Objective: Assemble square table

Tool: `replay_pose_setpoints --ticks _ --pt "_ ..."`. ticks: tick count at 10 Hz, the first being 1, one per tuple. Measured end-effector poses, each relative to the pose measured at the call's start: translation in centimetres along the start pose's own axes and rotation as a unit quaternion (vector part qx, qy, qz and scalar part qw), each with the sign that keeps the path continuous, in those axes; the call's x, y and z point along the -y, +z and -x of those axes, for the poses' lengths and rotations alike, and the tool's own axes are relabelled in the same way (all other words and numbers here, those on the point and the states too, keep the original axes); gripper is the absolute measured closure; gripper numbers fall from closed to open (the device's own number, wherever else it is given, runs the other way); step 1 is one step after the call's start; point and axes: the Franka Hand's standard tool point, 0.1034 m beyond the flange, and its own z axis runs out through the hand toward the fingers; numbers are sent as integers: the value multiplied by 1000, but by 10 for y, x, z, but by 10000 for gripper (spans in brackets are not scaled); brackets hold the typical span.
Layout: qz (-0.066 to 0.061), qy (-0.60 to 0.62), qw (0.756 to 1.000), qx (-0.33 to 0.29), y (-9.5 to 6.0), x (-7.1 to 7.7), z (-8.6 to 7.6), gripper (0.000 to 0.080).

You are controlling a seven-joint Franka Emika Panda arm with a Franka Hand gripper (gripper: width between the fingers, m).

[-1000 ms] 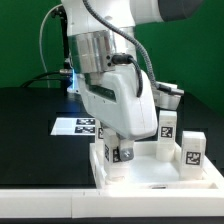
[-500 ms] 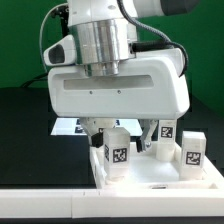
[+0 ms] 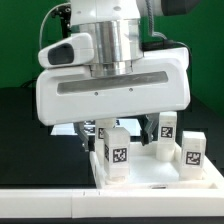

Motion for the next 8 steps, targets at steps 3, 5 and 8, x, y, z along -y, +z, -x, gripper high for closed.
replay_pose_setpoints --ticks 3,5,8 --pt "0 52 999 0 0 -1 0 383" --pt "0 105 994 0 0 -1 0 513" --pt "7 371 928 -14 2 2 -1 513"
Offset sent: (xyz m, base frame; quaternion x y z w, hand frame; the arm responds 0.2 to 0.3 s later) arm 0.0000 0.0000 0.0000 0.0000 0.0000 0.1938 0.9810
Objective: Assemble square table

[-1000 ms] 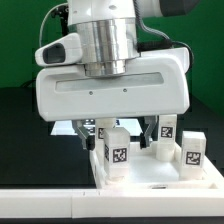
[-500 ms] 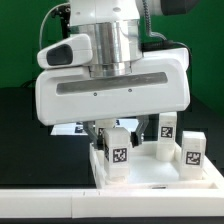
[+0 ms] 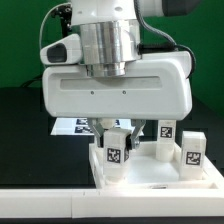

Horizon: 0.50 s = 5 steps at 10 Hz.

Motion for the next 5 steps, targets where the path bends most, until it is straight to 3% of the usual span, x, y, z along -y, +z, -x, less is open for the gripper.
replay_pose_setpoints --ticks 2,3,5 --pt "-8 217 976 -5 1 3 -1 513" --pt "-24 259 966 -4 1 3 -2 512" --pt "-23 255 967 -3 1 3 -2 512"
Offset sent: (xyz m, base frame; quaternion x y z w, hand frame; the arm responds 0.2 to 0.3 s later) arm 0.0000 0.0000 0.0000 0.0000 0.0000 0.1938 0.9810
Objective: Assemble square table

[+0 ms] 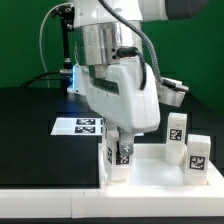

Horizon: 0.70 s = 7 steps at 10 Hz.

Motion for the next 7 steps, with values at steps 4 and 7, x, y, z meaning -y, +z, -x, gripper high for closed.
replay_pose_setpoints --ticks 4,7 --pt "2 -301 954 -2 -4 1 -1 195" --pt "4 -378 926 -3 -3 0 -2 151"
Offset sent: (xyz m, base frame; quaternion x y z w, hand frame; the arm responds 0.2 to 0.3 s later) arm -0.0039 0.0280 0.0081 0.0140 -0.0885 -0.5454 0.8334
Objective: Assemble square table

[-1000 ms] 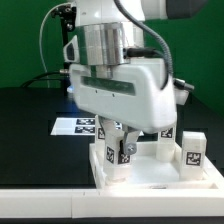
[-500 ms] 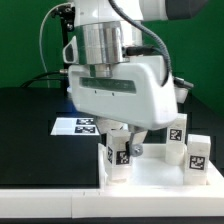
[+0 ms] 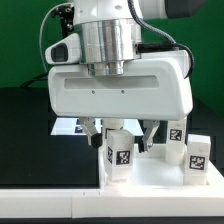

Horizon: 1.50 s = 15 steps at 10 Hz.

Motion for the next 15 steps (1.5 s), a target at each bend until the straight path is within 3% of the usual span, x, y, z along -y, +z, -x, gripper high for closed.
replay_pose_setpoints --ticks 1,3,5,6,7,8,9,12,13,15 --pt "2 -59 998 -1 -1 0 -1 151" --pt "13 -280 960 -2 -3 0 -2 150" --pt "16 -276 961 -1 -2 1 -1 150" --pt "16 -267 964 -1 -1 0 -1 242" --pt "16 -235 972 -1 -1 0 -1 386" --pt "15 -198 980 -3 -1 1 -1 386" --pt "18 -117 993 -11 -1 0 -2 515" --pt "23 104 994 -20 0 -1 -3 515" --pt "19 207 978 -22 0 -2 -3 515" --pt "-7 394 919 -24 0 -6 -3 515"
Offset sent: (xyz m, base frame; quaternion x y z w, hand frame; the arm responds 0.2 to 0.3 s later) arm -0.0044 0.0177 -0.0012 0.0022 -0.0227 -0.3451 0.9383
